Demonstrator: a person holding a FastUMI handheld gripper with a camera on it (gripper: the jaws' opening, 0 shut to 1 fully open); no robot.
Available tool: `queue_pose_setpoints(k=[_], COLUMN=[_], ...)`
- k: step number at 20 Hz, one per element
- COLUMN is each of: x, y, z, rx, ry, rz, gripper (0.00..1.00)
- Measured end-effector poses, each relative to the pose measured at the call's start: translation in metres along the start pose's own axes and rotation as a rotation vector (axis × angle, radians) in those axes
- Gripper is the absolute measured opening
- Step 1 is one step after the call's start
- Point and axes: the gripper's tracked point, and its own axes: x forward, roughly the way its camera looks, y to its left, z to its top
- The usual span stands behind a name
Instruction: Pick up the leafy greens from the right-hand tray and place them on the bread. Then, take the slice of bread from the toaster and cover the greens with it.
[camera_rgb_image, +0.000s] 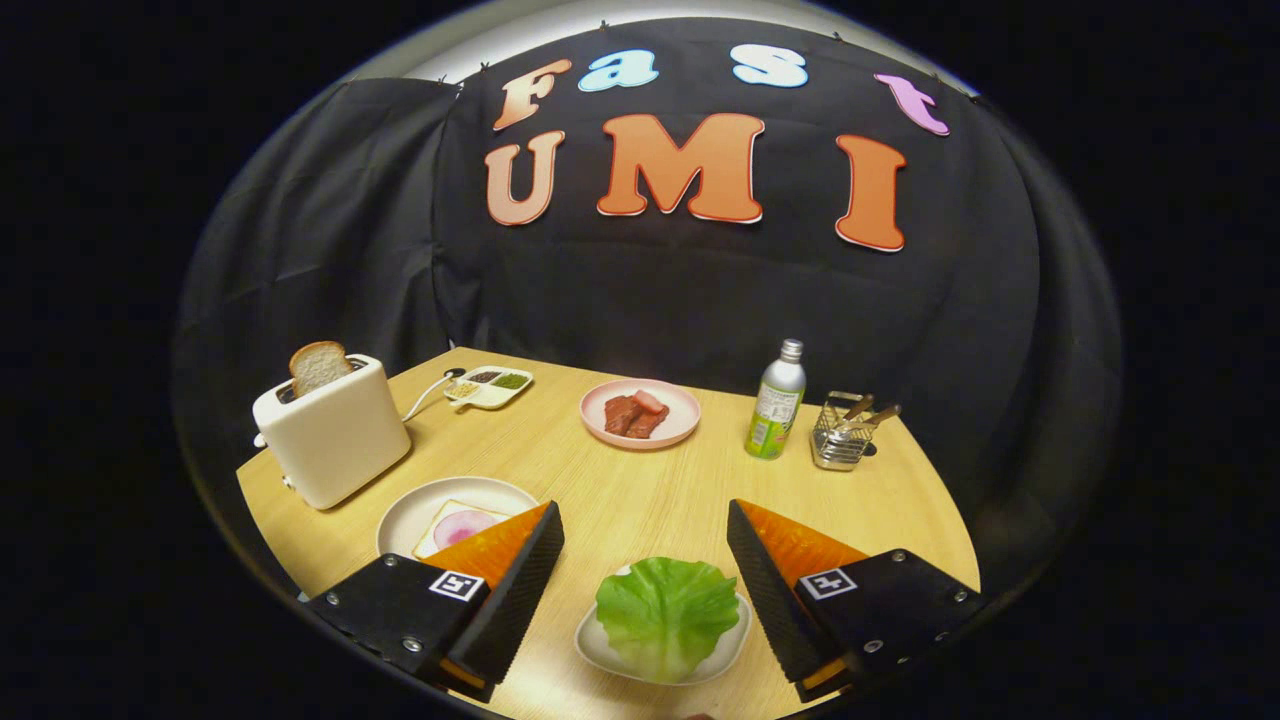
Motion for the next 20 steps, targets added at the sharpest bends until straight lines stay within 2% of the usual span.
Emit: queue_pose_setpoints(k=[3,8,12,20], x=[0.005,0.015,0.020,0.022], y=[0.001,-0.010,-0.001,-0.010], z=[-0.015,-0.051,-0.072,-0.102], rx=[-0.018,-0.070,-0.062,-0.039], ry=[0.075,0.212,0.303,0.452], rz=[0.015,-0.022,0.025,0.055], gripper=[0.98,0.98,0.96,0.94])
